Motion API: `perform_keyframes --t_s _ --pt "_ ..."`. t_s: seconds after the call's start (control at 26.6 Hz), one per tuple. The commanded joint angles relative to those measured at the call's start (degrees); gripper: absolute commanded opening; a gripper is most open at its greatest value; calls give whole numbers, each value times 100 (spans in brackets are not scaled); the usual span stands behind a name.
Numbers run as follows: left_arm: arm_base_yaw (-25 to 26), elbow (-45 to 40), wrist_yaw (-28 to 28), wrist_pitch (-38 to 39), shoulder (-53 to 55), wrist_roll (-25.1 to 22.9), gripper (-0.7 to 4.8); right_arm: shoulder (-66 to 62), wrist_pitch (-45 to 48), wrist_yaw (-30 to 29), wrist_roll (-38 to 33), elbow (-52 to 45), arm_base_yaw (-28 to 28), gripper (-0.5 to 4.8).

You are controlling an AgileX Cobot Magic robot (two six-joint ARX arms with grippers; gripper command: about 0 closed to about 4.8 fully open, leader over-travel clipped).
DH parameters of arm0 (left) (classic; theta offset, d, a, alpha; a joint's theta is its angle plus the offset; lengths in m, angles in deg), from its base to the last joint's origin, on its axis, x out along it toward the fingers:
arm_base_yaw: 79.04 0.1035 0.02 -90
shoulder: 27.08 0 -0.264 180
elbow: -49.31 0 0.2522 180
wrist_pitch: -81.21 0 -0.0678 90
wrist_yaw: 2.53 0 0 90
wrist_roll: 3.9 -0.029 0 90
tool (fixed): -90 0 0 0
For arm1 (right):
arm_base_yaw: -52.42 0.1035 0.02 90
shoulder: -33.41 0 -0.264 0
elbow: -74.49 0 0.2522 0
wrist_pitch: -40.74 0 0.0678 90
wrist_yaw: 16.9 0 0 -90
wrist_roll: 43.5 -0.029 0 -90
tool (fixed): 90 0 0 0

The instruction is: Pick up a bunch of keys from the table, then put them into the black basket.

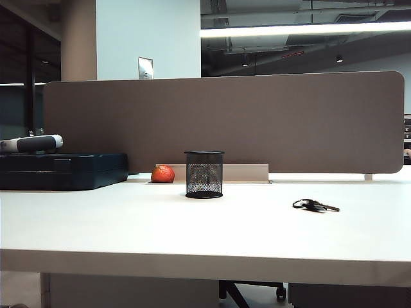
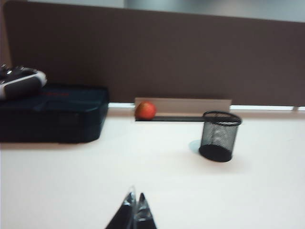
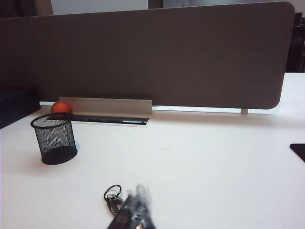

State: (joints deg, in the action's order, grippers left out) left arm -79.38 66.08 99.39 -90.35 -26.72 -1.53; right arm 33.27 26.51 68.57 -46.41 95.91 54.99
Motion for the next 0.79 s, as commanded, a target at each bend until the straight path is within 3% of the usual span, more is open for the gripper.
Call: perform_keyframes --t_s 0.04,0.3,0.53,0.79 --pt "2 258 142 37 2 -17 -6 2 -155 15 -7 245 2 -9" --pt "2 1038 173 896 2 -22 -6 -37 -896 22 -317 986 2 -9" --pt "2 1421 776 1473 4 -20 -6 -590 -1963 337 -463 2168 2 -9" --pt "2 1471 1237 1694 4 2 -6 -1784 -2570 334 -466 3412 2 -9"
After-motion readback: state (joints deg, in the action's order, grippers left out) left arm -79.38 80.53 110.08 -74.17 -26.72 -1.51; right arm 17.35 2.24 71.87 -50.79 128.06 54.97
